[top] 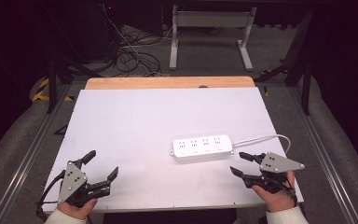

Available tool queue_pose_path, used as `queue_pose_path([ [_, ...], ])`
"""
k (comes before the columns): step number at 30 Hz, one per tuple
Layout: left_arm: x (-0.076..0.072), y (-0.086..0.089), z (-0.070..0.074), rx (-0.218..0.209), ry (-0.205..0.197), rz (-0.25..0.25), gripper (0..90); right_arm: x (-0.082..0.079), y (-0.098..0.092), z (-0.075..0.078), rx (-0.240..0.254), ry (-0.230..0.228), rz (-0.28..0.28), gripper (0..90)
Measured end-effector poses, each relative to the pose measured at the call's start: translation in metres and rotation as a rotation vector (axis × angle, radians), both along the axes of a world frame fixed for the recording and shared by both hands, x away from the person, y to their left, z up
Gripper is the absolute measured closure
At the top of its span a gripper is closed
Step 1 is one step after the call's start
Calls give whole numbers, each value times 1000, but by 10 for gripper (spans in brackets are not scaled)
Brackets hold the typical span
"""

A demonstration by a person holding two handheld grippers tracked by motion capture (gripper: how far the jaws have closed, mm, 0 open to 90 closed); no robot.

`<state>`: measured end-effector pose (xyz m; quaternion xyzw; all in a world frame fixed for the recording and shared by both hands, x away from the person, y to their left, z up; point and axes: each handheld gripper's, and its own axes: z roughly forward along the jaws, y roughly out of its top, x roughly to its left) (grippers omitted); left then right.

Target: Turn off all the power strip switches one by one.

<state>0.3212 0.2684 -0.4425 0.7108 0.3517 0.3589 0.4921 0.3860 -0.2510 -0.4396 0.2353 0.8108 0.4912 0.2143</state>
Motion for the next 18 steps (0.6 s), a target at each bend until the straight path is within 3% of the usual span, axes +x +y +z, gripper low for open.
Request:
queue_pose_path([
  [9, -1, -1, 0, 6, -11, 0, 138, 0, 0, 0, -10, -4, -1, 408],
  [18, -1, -1, 0, 17, -11, 6, 140, 2, 3, 5, -37, 11, -2, 466],
])
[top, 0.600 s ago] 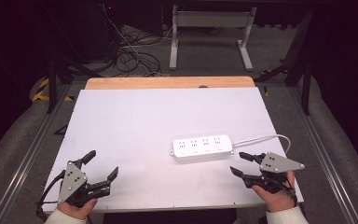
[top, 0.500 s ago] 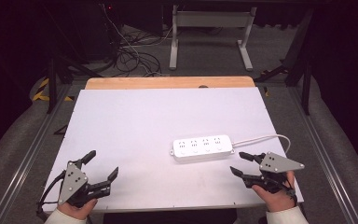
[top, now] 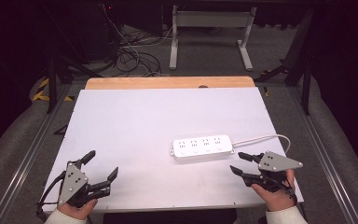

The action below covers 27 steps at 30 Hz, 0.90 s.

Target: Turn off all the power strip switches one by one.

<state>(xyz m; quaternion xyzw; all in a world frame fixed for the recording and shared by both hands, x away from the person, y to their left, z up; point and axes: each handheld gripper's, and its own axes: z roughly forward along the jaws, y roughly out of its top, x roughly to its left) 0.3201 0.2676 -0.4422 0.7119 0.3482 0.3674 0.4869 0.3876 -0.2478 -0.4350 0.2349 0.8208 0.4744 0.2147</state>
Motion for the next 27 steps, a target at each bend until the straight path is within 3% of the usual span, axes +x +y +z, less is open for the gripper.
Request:
queue_pose_path([
  [14, 0, 0, 0, -4, 7, 3, 141, 25, 15, 20, -29, 43, -8, 486],
  [27, 0, 0, 0, -2, 6, 4, 142, 49, 22, 23, -36, 81, -27, 495],
])
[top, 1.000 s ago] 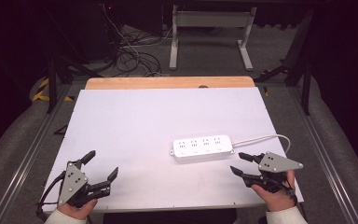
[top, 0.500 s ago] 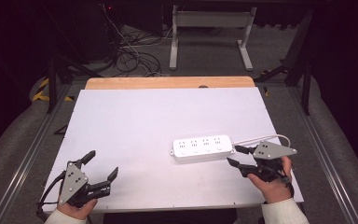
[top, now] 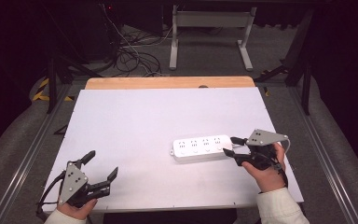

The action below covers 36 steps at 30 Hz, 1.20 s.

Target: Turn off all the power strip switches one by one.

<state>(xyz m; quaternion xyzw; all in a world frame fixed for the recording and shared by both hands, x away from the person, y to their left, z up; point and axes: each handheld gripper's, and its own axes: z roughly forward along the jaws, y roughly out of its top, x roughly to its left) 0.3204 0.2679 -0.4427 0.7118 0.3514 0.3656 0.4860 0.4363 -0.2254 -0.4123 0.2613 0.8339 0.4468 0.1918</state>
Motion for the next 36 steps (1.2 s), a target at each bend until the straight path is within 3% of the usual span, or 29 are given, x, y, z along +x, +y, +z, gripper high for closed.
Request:
queue_pose_path([
  [13, 0, 0, 0, 5, 2, -1, 143, 18, 2, 0, 7, 23, -18, 505],
  [18, 1, 0, -1, -1, 7, -5, 143, 18, 2, 0, 11, 38, -1, 627],
  [20, 1, 0, 0, 4, 3, -3, 143, 19, 1, 2, 34, 63, 11, 736],
  [22, 1, 0, 0, 3, 5, -4, 143, 19, 1, 3, 30, 67, 13, 760],
  [23, 1, 0, 0, 1, 2, -3, 143, 20, 2, 5, 16, 75, 18, 837],
  [26, 1, 0, -1, 2, 5, -5, 143, 22, 5, 10, -16, 80, 24, 900],
  [36, 1, 1, -1, 1, 1, -5, 143, 37, 19, 11, -112, 159, 27, 900],
])
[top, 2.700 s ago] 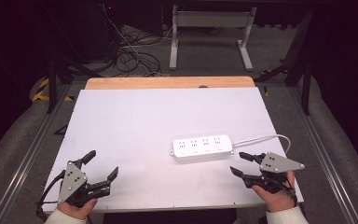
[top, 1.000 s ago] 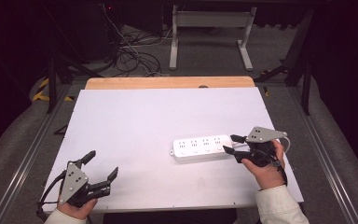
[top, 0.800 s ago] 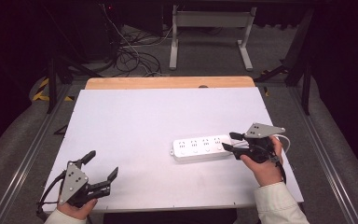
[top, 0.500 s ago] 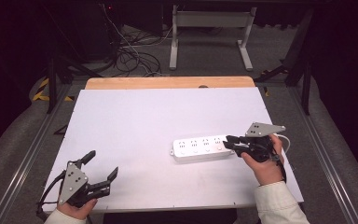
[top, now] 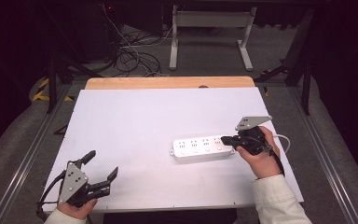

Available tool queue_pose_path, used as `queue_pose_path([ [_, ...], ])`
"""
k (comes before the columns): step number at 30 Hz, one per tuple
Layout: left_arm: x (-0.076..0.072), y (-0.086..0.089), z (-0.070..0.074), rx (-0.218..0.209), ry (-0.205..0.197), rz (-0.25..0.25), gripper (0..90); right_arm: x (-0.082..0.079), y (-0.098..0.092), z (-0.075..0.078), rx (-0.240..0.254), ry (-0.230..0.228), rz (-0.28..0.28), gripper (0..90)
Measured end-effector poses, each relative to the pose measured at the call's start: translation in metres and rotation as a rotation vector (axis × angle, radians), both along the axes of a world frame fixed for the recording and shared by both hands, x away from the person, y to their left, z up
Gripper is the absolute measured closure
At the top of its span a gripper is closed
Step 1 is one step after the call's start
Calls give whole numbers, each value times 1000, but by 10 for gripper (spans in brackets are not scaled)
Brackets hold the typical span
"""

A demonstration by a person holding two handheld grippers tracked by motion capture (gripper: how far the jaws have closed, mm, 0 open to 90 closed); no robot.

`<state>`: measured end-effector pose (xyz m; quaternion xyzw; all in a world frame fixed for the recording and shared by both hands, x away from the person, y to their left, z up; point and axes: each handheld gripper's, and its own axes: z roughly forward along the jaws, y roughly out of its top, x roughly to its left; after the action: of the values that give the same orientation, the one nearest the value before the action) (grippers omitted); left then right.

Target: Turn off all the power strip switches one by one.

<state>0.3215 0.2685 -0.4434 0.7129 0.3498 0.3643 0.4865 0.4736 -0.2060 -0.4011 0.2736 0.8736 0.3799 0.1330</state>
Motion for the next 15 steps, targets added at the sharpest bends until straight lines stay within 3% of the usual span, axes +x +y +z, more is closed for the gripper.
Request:
queue_pose_path([
  [3, 0, 0, 0, 2, 1, 0, 143, 2, 4, -2, -26, 19, -2, 900],
  [5, 0, 0, 0, -1, 0, 1, 143, 5, 10, -6, -97, 33, -22, 900],
  [15, 0, 0, 0, 2, 5, 2, 144, 18, 20, -21, -183, 87, -55, 900],
])
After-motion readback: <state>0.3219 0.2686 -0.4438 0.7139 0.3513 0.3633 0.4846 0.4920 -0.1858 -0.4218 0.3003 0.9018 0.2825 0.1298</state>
